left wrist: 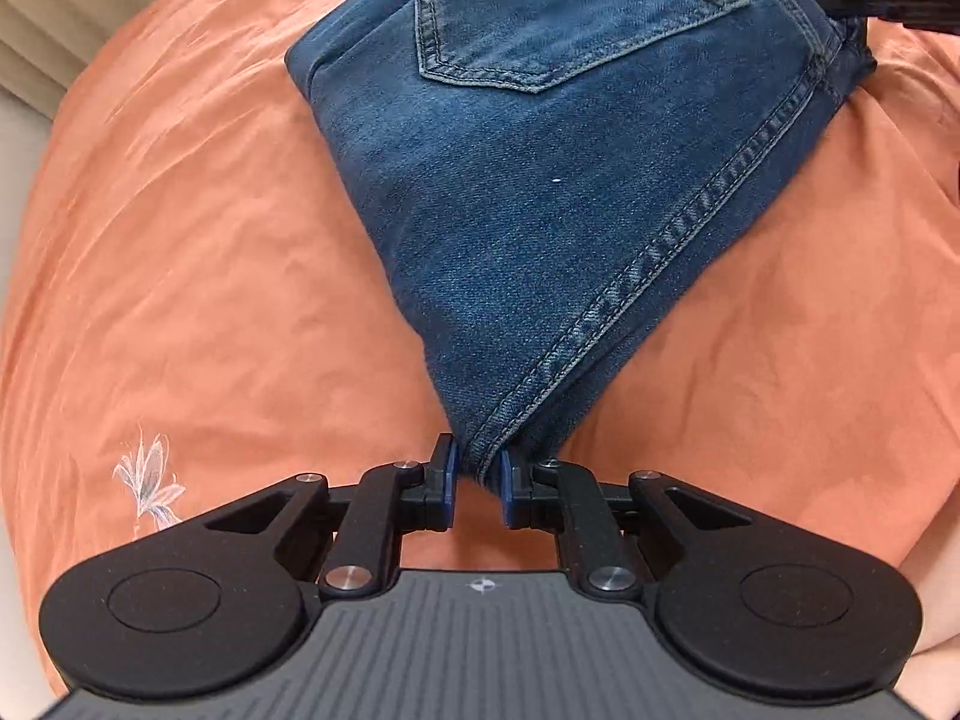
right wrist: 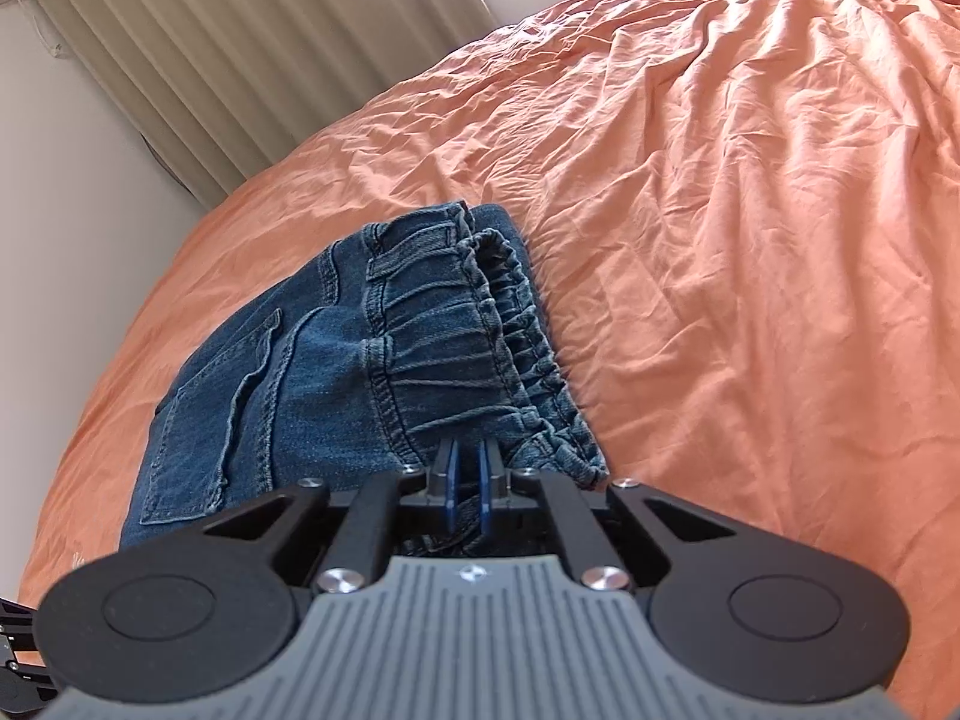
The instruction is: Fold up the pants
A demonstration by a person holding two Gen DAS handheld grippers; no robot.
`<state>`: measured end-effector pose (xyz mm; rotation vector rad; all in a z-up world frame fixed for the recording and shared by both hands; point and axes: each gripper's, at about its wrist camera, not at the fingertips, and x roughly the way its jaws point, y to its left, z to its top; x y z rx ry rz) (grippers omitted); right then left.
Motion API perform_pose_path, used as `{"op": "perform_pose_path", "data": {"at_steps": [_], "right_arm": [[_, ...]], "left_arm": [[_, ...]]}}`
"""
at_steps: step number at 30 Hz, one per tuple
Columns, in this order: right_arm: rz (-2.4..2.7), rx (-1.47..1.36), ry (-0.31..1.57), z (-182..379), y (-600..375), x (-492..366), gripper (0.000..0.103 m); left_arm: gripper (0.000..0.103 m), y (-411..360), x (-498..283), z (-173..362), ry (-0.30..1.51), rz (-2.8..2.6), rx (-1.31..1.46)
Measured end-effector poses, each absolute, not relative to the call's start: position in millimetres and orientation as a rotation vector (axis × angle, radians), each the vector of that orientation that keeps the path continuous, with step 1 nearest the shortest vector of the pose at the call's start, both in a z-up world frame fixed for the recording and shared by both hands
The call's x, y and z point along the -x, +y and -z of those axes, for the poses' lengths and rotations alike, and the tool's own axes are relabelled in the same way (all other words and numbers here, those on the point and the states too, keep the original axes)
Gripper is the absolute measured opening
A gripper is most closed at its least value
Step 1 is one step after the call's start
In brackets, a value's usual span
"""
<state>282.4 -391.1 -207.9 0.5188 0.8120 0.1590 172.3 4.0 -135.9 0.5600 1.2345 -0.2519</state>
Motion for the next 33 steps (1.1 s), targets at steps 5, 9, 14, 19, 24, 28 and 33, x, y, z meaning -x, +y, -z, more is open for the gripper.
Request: {"op": "perform_pose_path", "data": {"at_steps": [5, 9, 14, 19, 24, 28, 33], "right_arm": [[-0.152, -0.513, 0.814, 207.8, -389.9, -283.6, 0.000], [-0.148, -0.516, 0.818, 207.7, -389.6, -283.2, 0.000], [-0.136, -0.510, 0.820, 207.8, -389.0, -281.9, 0.000], [-0.129, -0.476, 0.824, 204.9, -384.4, -281.9, 0.000], [-0.126, -0.454, 0.789, 196.0, -382.2, -273.3, 0.004], [-0.134, -0.447, 0.726, 178.9, -383.2, -255.1, 0.038], [-0.142, -0.476, 0.658, 157.2, -387.4, -232.3, 0.038]], "left_arm": [[0.015, 15.2, -164.2, 113.5, 1.233, 0.275, -0.462], [0.015, 16.7, -157.7, 104.8, 1.230, 0.292, -0.451], [0.003, 16.9, -135.4, 114.6, 1.311, 0.246, -0.580], [0.005, 36.8, -132.3, 82.0, 1.175, 0.163, -0.387], [0.016, 24.5, -136.8, 58.7, 1.039, 0.144, -0.261], [0.024, 17.1, -145.7, 48.1, 0.956, 0.161, -0.166], [0.057, 17.7, -153.3, 30.0, 0.849, 0.191, -0.112]]}}
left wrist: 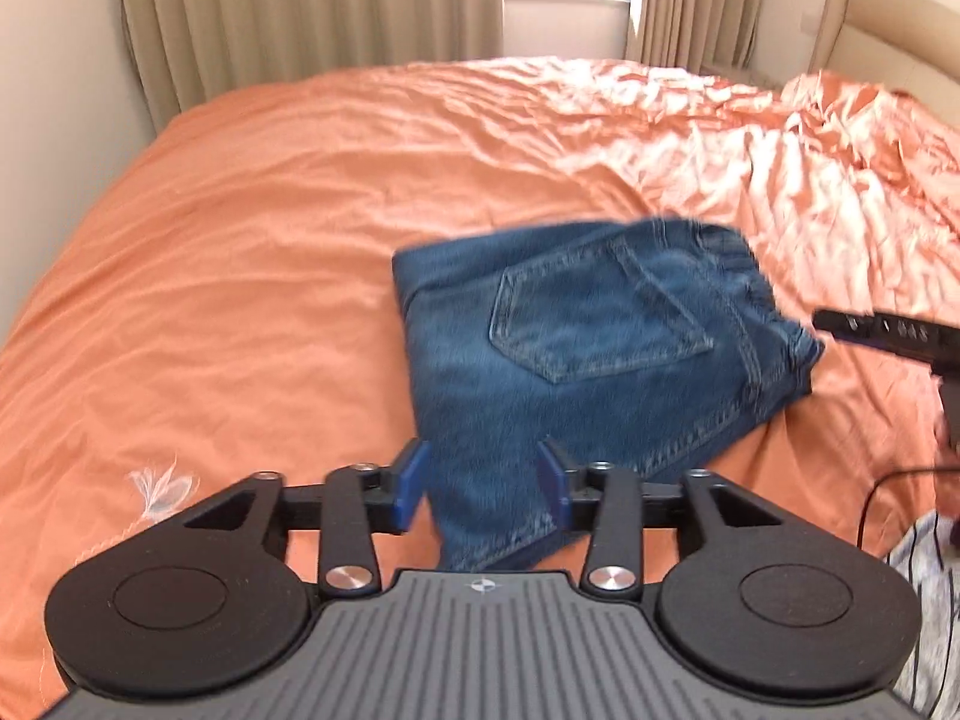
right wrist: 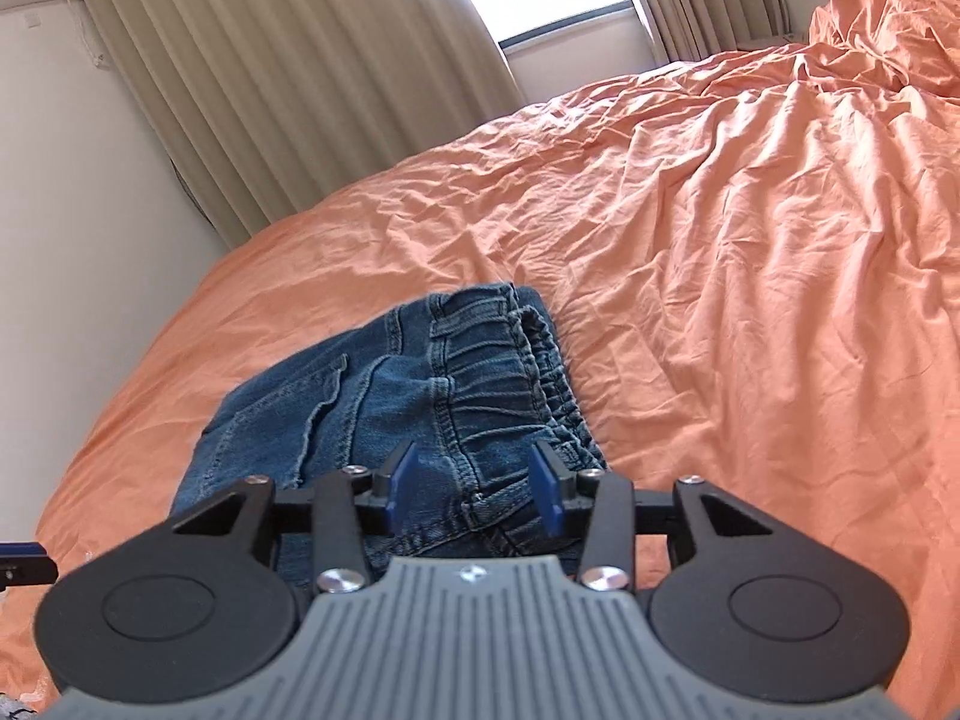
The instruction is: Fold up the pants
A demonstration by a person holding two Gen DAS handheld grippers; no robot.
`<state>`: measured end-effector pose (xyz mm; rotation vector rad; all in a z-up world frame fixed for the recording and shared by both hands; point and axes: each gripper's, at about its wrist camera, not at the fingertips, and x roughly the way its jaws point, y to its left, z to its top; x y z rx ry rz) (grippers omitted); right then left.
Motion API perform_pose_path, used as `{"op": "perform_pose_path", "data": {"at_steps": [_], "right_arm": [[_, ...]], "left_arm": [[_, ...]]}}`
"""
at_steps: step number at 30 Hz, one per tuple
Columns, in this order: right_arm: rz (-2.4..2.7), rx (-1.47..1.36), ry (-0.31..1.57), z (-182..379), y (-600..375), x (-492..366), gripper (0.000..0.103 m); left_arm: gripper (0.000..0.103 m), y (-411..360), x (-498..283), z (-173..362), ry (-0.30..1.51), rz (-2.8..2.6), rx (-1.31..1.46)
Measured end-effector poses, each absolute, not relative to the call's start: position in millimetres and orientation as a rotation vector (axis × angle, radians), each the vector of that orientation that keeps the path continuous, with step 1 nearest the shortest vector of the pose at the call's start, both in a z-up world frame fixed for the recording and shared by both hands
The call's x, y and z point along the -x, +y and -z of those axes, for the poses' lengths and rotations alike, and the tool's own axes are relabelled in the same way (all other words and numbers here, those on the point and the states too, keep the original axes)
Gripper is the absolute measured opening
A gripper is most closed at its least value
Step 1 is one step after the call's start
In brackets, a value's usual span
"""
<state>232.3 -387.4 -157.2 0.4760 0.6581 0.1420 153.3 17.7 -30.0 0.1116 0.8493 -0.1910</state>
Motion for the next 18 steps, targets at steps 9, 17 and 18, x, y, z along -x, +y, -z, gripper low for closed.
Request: {"op": "perform_pose_path", "data": {"at_steps": [9, 17, 18], "right_arm": [[-0.120, -0.521, 0.703, 124.5, -388.8, -231.7, 0.073], [-0.106, -0.659, 0.830, 156.6, -406.0, -251.9, 0.081], [-0.102, -0.687, 0.838, 163.9, -408.3, -252.4, 0.081]], "left_arm": [[0.083, 52.6, -196.8, 29.4, 0.771, 0.119, 0.140], [0.089, 88.6, -230.3, 68.7, 0.871, 0.131, 0.336], [0.089, 92.7, -232.1, 75.1, 0.878, 0.131, 0.359]]}}
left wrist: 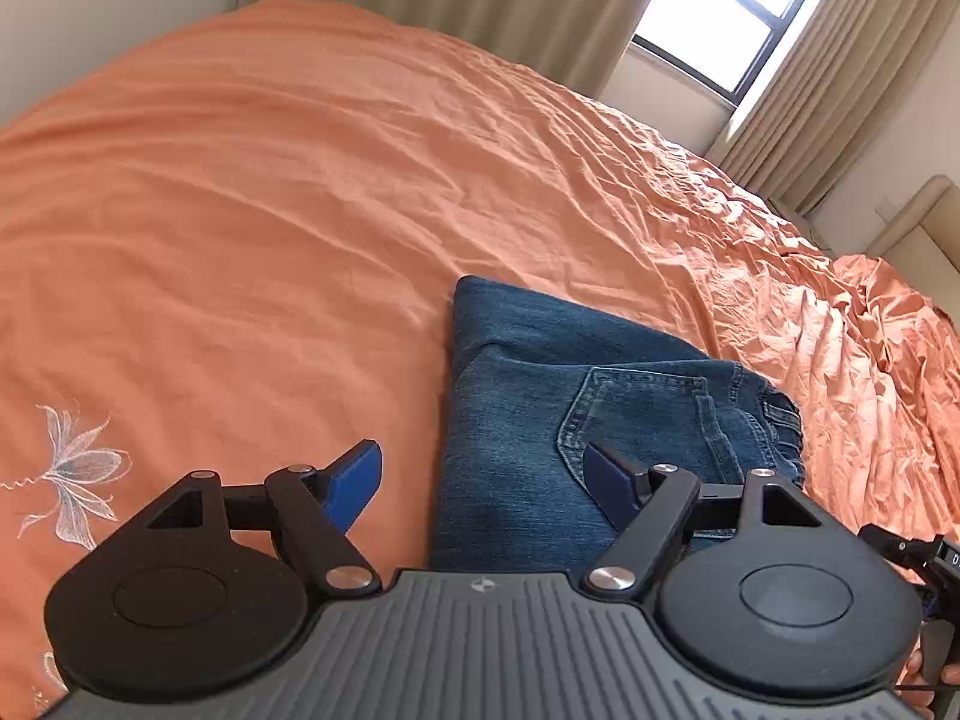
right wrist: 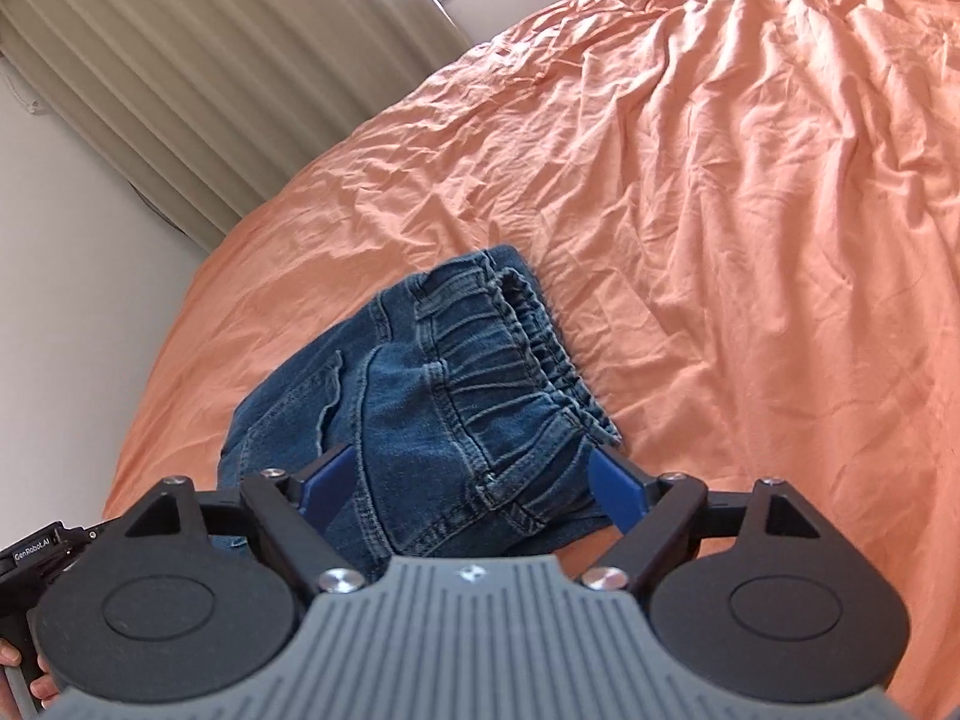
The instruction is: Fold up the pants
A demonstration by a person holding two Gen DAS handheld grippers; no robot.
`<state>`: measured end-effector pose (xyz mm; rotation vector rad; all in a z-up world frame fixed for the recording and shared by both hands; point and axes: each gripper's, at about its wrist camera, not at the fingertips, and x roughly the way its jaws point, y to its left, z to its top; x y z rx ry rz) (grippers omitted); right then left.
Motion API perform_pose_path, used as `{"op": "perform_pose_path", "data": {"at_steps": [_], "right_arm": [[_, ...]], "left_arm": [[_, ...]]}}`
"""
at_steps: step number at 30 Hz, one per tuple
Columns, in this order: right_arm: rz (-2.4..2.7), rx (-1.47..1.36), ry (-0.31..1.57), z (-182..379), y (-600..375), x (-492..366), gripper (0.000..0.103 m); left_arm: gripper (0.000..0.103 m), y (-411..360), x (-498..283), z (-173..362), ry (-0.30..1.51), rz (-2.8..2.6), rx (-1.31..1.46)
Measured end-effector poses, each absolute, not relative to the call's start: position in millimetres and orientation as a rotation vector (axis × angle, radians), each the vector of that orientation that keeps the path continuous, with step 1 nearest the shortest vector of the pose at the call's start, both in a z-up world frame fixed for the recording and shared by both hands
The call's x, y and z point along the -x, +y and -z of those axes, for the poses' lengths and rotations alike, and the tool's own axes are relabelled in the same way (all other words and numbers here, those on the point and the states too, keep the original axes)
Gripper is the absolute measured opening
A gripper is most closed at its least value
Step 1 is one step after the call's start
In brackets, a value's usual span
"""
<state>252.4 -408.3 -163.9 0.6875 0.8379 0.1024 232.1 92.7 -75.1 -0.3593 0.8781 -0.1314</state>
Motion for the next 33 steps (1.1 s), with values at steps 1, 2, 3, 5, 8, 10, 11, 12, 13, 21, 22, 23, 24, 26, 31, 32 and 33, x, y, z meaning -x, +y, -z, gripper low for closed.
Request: {"op": "perform_pose_path", "data": {"at_steps": [1, 2, 3, 5, 8, 10, 11, 12, 13, 21, 22, 23, 24, 26, 31, 32, 33], "right_arm": [[-0.102, -0.727, 0.843, 171.3, -411.2, -252.7, 0.081], [-0.102, -0.783, 0.846, 182.2, -414.7, -252.8, 0.081], [-0.102, -0.820, 0.851, 190.9, -417.0, -253.2, 0.081], [-0.096, -0.859, 0.865, 207.9, -419.0, -253.1, 0.081], [-0.093, -0.935, 0.860, 222.4, -422.9, -255.5, 0.082], [-0.084, -0.953, 0.858, 227.6, -425.2, -259.6, 0.082], [-0.075, -0.971, 0.855, 231.9, -428.0, -261.9, 0.082], [-0.073, -0.989, 0.850, 235.6, -429.9, -263.6, 0.081], [-0.073, -1.004, 0.846, 239.3, -431.6, -265.6, 0.081], [-0.132, -1.028, 0.830, 257.2, -431.8, -289.3, 0.075], [-0.137, -1.036, 0.825, 258.9, -432.2, -291.2, 0.073], [-0.141, -1.047, 0.818, 261.2, -432.3, -293.9, 0.072], [-0.146, -1.058, 0.813, 263.2, -433.5, -296.3, 0.069], [-0.163, -1.080, 0.802, 266.7, -435.1, -299.9, 0.065], [-0.204, -1.085, 0.786, 268.8, -436.9, -304.6, 0.051], [-0.210, -1.086, 0.783, 268.6, -436.8, -305.2, 0.050], [-0.216, -1.089, 0.779, 267.9, -436.3, -305.6, 0.047]], "left_arm": [[0.089, 98.4, -233.6, 82.5, 0.885, 0.140, 0.392], [0.089, 103.5, -235.1, 90.1, 0.890, 0.155, 0.430], [0.089, 108.3, -235.9, 97.4, 0.892, 0.175, 0.473], [0.089, 119.0, -237.4, 114.8, 0.904, 0.223, 0.576], [0.089, 125.5, -240.8, 133.6, 0.951, 0.225, 0.637], [0.089, 125.1, -245.9, 139.5, 0.964, 0.224, 0.621], [0.090, 124.3, -248.2, 141.8, 0.972, 0.226, 0.616], [0.090, 123.0, -250.6, 145.1, 0.980, 0.234, 0.621], [0.090, 122.2, -253.0, 148.0, 0.982, 0.246, 0.634], [0.085, 118.3, -276.4, 173.2, 1.008, 0.317, 0.702], [0.083, 118.4, -279.0, 174.3, 1.004, 0.321, 0.712], [0.082, 119.0, -281.2, 175.2, 1.001, 0.326, 0.724], [0.078, 118.1, -284.9, 177.0, 0.999, 0.332, 0.735], [0.071, 115.6, -293.7, 180.6, 1.000, 0.340, 0.743], [0.043, 110.1, -304.4, 187.2, 1.004, 0.344, 0.760], [0.039, 109.3, -305.0, 185.9, 1.005, 0.347, 0.747], [0.034, 108.5, -305.2, 184.0, 1.003, 0.348, 0.727]]}}
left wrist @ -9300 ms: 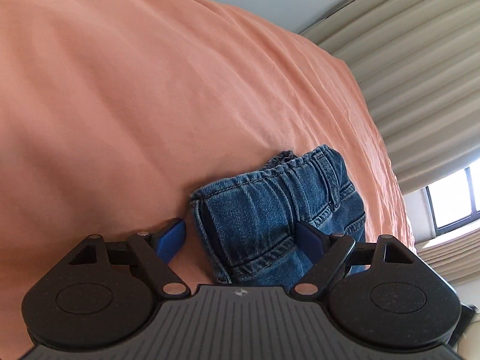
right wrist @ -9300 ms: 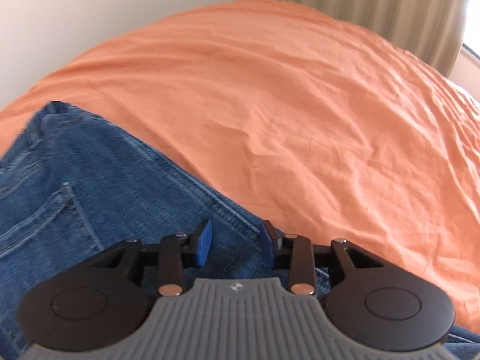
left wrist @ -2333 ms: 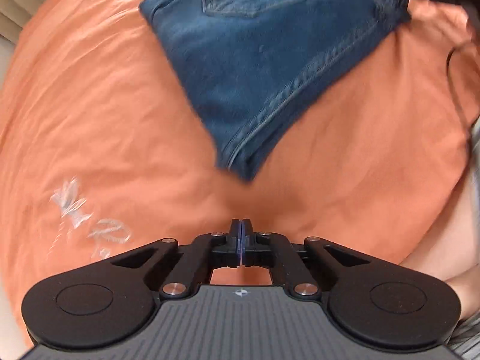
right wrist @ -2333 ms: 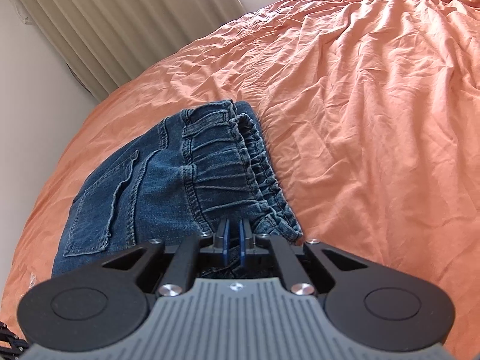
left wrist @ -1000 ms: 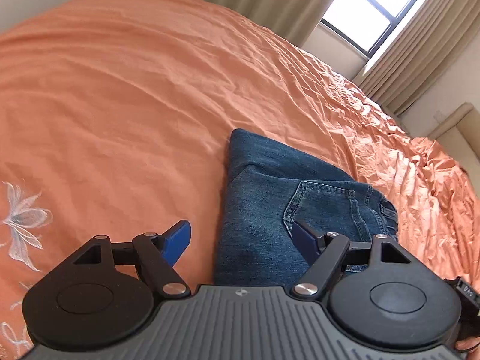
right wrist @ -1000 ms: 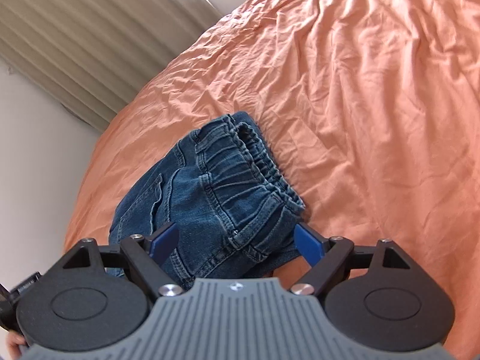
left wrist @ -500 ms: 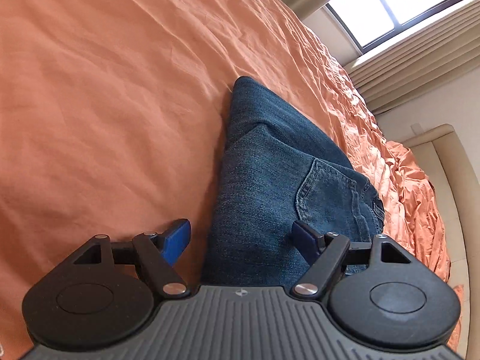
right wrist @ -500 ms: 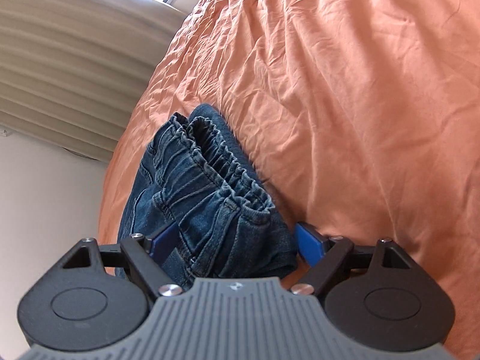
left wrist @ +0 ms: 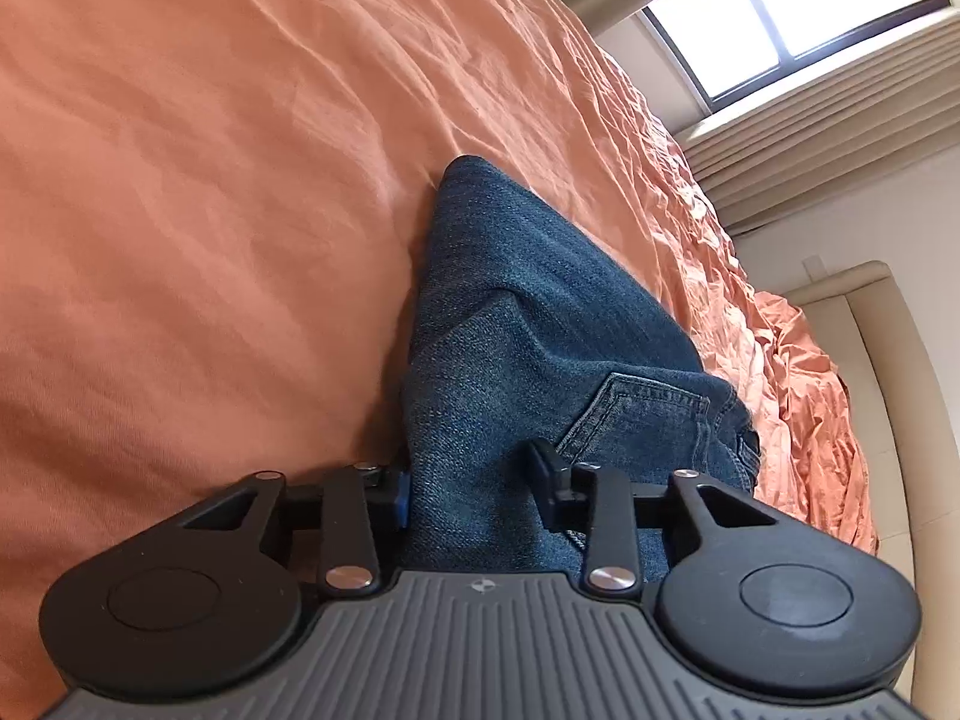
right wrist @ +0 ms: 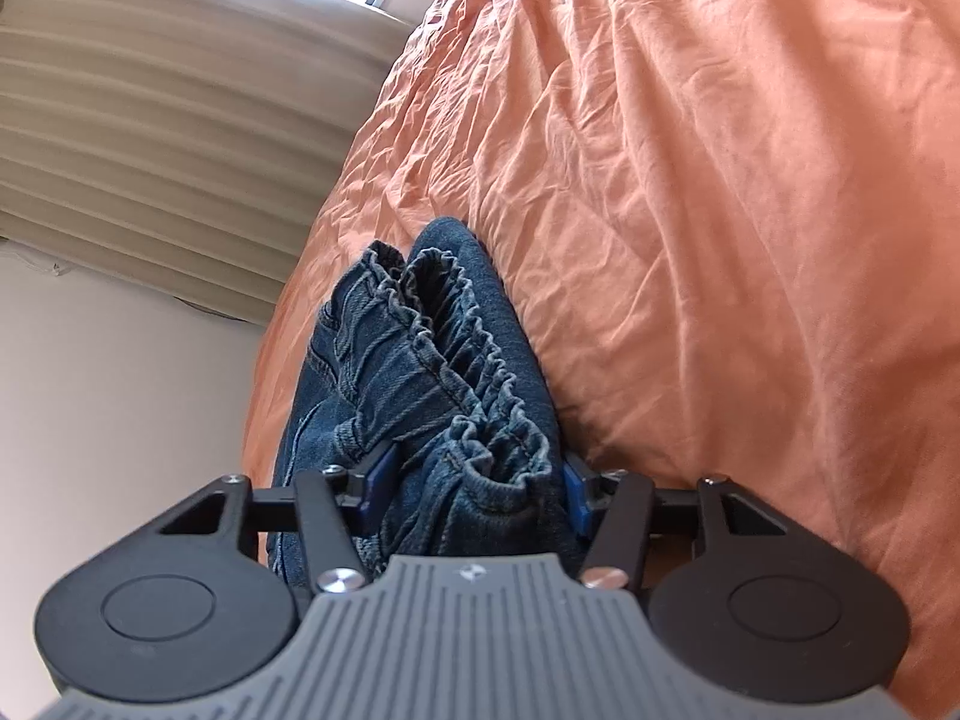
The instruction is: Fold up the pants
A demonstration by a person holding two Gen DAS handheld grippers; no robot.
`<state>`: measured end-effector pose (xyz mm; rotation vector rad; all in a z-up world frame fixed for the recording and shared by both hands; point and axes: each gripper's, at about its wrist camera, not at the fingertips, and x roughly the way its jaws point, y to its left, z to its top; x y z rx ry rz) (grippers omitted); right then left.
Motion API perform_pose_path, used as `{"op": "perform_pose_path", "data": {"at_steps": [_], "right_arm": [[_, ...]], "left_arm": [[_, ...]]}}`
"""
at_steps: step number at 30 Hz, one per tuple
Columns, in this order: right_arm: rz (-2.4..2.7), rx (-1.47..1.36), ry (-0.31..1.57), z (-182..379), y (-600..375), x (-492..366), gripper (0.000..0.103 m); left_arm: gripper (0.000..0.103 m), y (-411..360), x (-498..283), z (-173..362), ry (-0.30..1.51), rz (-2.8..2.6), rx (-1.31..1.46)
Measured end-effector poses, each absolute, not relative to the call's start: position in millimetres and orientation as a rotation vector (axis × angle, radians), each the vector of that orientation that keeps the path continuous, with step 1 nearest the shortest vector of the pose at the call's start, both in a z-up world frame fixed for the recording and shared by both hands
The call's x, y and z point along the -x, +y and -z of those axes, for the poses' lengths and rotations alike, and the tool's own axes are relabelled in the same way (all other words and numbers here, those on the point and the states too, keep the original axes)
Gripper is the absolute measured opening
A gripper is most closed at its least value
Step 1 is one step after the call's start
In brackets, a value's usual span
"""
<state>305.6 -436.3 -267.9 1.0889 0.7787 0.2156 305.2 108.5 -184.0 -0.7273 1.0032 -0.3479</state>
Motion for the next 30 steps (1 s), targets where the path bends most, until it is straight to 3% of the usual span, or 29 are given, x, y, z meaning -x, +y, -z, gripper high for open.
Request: {"op": "perform_pose_path", "data": {"at_steps": [6, 8, 19, 30], "right_arm": [[-0.253, -1.067, 0.752, 249.0, -435.5, -301.3, 0.031], [-0.283, -1.053, 0.746, 238.1, -435.7, -300.6, 0.028], [-0.418, -0.914, 0.802, 151.9, -407.5, -309.4, 0.024], [-0.608, -0.925, 0.767, 122.9, -293.4, -324.3, 0.024]], "left_arm": [[0.010, 110.0, -300.2, 177.0, 0.984, 0.342, 0.715], [0.008, 114.3, -298.0, 174.4, 0.973, 0.346, 0.743], [0.006, 128.5, -285.6, 116.2, 0.951, 0.358, 0.691], [0.006, 226.7, -264.5, 36.1, 0.858, 0.266, 0.566]]}}
